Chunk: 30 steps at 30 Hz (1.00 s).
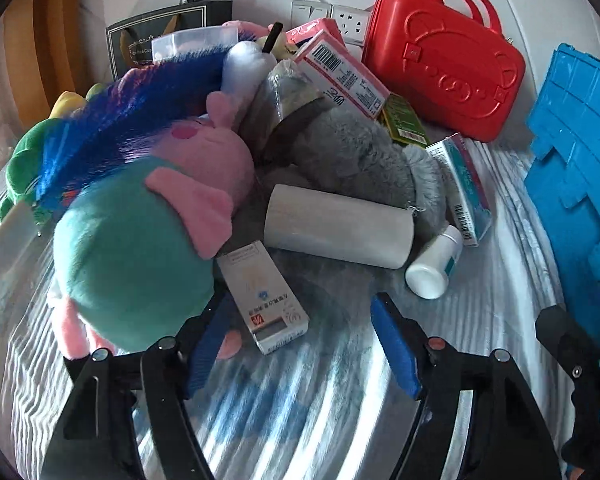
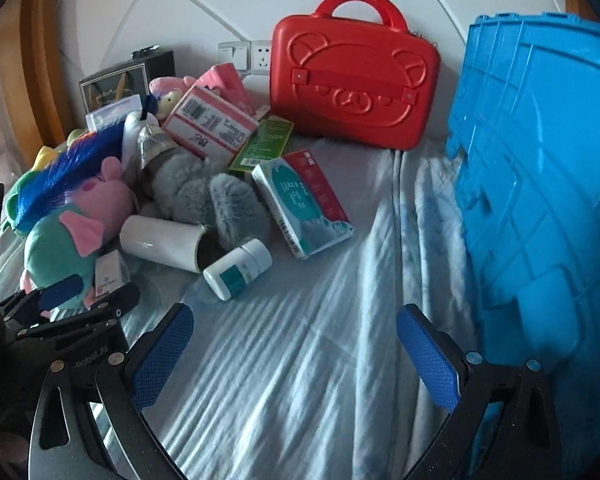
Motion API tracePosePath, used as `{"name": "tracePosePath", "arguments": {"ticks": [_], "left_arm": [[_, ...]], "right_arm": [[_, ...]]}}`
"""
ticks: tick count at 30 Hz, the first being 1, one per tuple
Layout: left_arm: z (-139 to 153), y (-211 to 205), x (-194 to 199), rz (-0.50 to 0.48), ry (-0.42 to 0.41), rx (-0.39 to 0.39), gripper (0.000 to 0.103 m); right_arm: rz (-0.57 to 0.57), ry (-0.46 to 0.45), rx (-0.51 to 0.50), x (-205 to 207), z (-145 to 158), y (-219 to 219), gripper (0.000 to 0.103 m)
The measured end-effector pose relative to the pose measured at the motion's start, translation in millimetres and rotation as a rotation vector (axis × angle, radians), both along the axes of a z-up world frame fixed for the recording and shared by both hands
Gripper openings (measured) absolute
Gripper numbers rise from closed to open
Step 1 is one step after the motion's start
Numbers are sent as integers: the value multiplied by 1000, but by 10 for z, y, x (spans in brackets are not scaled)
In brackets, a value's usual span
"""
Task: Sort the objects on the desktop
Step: 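Grasp the white medicine box with the left gripper while the right grasps the small white-green bottle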
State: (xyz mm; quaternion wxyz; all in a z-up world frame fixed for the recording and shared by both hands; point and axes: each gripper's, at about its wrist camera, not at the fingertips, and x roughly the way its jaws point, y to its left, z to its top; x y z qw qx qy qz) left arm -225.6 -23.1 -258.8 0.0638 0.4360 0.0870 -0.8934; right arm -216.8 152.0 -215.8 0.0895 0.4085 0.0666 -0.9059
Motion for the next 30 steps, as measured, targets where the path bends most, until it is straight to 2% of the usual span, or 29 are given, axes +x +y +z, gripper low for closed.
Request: {"name": "tracePosePath", "arguments": {"ticks": [2, 4, 9, 12, 15, 16, 18, 20, 24, 30], "left_arm": [[-80, -72, -86, 18, -16, -29, 62], [-139, -198, -112, 25, -26, -14, 54], [-210, -308, -127, 3, -25, -68, 49], [-233, -297, -184, -24, -26, -73, 49], [-244, -284, -231, -47, -27, -63, 42], [-247, -287, -234, -50, -30, -66, 39], [-258, -316, -190, -59, -32, -69, 36], [-252, -348, -143, -68, -38, -54, 31], [-244, -434, -43, -66, -51, 13, 31], [-164, -365, 169, -101, -42, -24, 31]], "right_arm": [[12, -20, -3, -88, -103, -73, 98], [30, -42, -22, -179, -195, -165, 81], [25, -79, -83, -382, -355, -368, 74], [2, -87, -88, -490, -436, -451, 68], [-34, -95, -93, -608, -525, -479, 60], [-43, -101, -96, -640, -559, -481, 49], [-56, -114, -85, -673, -614, -482, 41], [-55, -118, -80, -641, -624, -461, 39], [-48, -129, -78, -474, -621, -394, 39], [-12, -111, -43, -197, -563, -433, 38]]}}
